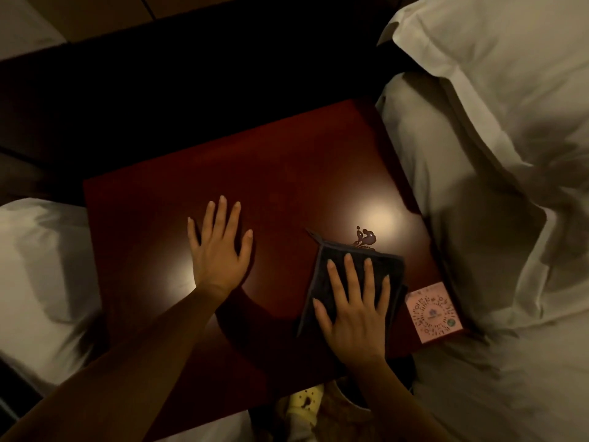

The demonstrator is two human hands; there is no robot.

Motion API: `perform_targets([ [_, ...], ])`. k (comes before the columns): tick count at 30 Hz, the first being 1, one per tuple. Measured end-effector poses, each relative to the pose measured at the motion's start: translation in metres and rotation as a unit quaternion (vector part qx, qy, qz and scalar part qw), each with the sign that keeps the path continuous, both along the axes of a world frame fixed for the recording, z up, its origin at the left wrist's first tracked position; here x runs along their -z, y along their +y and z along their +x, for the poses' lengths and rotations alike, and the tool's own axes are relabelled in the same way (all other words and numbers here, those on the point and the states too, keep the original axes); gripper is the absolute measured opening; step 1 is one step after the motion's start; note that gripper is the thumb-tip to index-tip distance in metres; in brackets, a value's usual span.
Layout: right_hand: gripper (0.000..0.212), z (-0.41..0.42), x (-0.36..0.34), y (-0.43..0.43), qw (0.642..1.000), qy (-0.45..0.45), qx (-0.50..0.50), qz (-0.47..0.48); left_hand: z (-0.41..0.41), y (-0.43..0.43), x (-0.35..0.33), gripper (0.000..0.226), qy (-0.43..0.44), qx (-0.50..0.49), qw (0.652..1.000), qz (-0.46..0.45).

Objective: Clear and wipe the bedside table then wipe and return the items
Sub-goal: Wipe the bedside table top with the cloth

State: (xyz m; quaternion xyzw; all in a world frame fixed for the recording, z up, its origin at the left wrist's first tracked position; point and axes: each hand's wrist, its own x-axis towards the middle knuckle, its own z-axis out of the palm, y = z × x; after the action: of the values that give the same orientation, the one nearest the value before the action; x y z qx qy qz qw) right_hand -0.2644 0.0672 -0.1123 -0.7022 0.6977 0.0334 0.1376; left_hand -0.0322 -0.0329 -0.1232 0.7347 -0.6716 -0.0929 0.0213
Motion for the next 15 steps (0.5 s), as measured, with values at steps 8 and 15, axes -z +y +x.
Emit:
perform_targets([
  [8,0.069,-0.009,0.002,-0.037,0.998,0.003,-0.052,-0.026,-0.001,0.0,-0.002,0.057,-0.005,-0.004,1.0,0.003],
  [15,0.068,-0.015,0.004,-0.08,0.994,0.0,-0.1,-0.039,-0.001,0.0,0.001,0.056,-0.003,-0.005,1.0,-0.01],
])
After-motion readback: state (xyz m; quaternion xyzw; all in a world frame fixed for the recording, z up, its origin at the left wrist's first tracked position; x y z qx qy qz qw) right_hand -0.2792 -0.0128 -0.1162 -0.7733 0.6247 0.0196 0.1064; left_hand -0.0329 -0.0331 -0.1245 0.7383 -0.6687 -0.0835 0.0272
